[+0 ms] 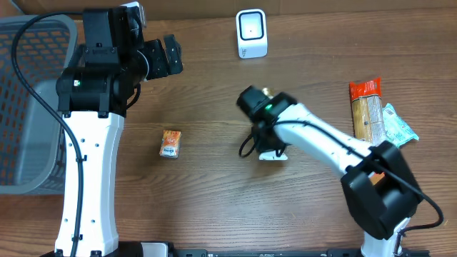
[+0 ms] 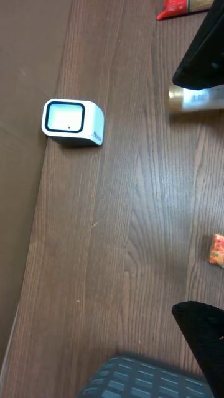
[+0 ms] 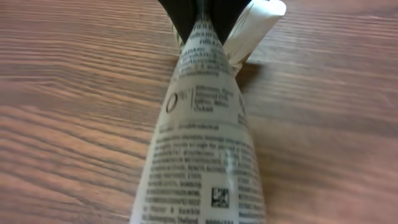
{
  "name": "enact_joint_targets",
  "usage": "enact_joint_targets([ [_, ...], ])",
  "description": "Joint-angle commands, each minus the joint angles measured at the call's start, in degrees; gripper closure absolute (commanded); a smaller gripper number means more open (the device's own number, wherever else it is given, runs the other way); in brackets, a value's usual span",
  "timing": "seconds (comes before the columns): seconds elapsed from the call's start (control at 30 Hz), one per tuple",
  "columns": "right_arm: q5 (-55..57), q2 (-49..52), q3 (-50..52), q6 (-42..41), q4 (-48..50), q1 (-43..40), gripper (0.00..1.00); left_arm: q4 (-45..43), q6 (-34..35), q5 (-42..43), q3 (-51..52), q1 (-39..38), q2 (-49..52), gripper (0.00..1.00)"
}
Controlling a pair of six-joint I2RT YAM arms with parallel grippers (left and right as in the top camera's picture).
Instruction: Scan the item barcode
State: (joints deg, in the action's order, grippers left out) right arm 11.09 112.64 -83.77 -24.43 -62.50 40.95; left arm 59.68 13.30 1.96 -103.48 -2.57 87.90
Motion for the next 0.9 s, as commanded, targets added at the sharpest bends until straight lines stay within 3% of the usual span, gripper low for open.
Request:
enact_joint_targets([
  [0.0,8.57,3.13,-1.60,2.47,-0.11,1.99,0.96,-0.04,-0.90,0.42,-0.17,0.31,0.11,0.00],
  [0.1,8.57,5.86,-1.60,2.45,-0.66,3.87,0.87,-0.04,-0.92,0.42,-0.17,0.31,0.11,0.00],
  [0.23,8.55,6.34,-1.62,2.43,-0.76,6.78,0.51,-0.04,-0.90,0.42,-0.17,0.31,0.11,0.00],
  [0.43,6.95,6.32,-1.73,1.92,1.22,10.12,0.17,-0.04,-0.92,0.42,-0.17,0.31,0.11,0.00],
  [0.73,-0.26,4.98,-13.09,1.81,-3.76,4.17,0.02,-0.04,-0.90,0.42,-0.17,0.31,0.11,0.00],
  [0.87,-9.86,3.28,-18.78,4.72,-6.84,-1.77,0.00,-0.04,-0.92,0.42,-0.17,0.31,0.11,0.00],
])
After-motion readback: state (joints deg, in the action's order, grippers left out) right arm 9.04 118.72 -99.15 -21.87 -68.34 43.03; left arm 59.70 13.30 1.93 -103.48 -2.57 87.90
